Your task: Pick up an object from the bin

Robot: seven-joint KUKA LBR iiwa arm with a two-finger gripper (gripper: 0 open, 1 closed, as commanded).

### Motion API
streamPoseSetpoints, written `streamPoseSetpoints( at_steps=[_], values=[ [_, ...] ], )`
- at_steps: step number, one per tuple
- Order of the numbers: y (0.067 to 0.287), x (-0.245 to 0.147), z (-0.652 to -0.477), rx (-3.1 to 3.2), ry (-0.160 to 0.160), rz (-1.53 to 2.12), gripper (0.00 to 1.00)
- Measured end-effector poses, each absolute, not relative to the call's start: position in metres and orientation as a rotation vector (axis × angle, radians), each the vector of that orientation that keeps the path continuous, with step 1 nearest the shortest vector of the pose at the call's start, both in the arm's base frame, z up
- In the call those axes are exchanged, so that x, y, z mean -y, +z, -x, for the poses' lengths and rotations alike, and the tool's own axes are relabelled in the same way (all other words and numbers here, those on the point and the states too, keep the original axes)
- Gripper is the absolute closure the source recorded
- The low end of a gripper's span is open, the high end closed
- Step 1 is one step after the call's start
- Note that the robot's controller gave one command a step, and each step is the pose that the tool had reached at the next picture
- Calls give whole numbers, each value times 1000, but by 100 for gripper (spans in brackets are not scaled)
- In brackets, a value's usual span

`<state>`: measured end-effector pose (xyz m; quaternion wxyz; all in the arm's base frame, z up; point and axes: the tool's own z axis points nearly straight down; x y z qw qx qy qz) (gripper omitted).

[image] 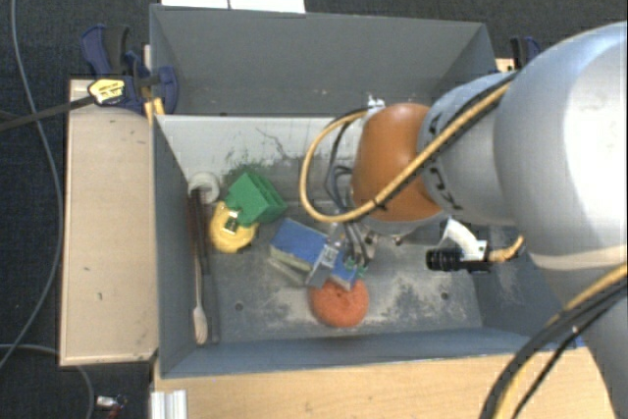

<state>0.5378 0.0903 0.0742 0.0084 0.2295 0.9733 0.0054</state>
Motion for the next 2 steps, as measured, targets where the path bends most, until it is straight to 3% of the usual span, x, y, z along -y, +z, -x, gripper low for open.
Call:
streamPoseSetpoints(
  at_steps=[2],
  values=[
    [74, -90, -538, -3041, 17, -720, 100]
  ],
)
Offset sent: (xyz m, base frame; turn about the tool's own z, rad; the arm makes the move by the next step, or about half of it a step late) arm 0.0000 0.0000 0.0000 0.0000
